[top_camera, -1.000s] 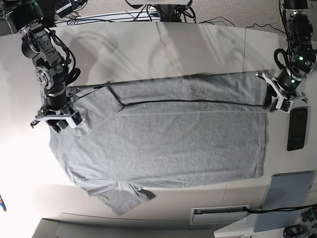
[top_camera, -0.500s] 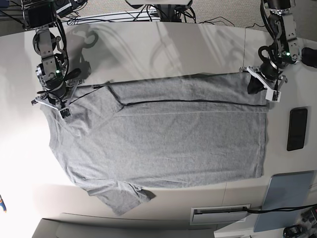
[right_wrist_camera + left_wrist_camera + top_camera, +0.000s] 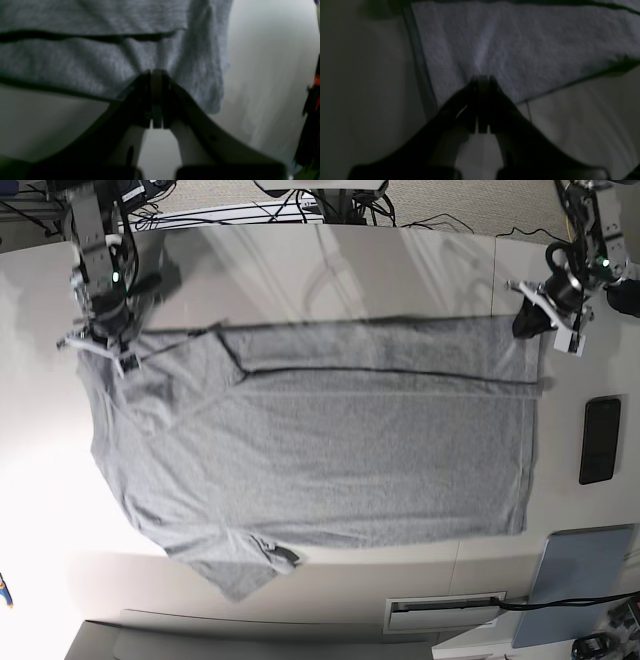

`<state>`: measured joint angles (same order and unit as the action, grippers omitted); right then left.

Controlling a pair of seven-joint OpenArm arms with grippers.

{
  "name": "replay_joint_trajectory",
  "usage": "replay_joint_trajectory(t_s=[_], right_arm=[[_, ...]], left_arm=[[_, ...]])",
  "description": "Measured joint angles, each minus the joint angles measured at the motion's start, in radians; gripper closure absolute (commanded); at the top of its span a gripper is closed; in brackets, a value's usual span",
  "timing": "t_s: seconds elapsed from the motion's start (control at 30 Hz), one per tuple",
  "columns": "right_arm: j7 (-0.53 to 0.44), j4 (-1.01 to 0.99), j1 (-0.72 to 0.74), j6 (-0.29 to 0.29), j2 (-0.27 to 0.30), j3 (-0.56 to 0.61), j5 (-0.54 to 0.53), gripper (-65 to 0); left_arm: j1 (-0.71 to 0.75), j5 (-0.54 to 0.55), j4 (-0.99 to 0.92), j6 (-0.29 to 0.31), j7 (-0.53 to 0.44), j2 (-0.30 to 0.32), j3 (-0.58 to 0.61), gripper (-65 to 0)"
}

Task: Fold the T-shirt properly
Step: 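Regrasp the shoulder corners and drag the shirt flat toward the robot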

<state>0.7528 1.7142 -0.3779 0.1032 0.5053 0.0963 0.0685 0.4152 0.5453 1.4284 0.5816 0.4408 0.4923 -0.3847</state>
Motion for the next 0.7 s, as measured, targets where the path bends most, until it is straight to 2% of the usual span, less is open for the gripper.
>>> replay_joint_trajectory(t_s=[0.2,0.33,0.7], right_arm=[[0.037,0.130,-0.189,0.019,-0.004,-0.085,-0.016,0.0],[0.039,0.176,-0.287,0.022,-0.004,-0.126,-0.016,0.0],[0.029,0.198,-0.381,0.006,-0.005,-0.149,0.019,0.0]], left_arm=[[0.064,0.010,0.003,0.053,-0.031,0.026,-0.003,0.0],[0.119,0.034,0.007,0.061,-0.051,0.043,-0.003,0.0],[0.269,0.034,0.076,0.091,-0.064,0.048,-0.031,0.0]])
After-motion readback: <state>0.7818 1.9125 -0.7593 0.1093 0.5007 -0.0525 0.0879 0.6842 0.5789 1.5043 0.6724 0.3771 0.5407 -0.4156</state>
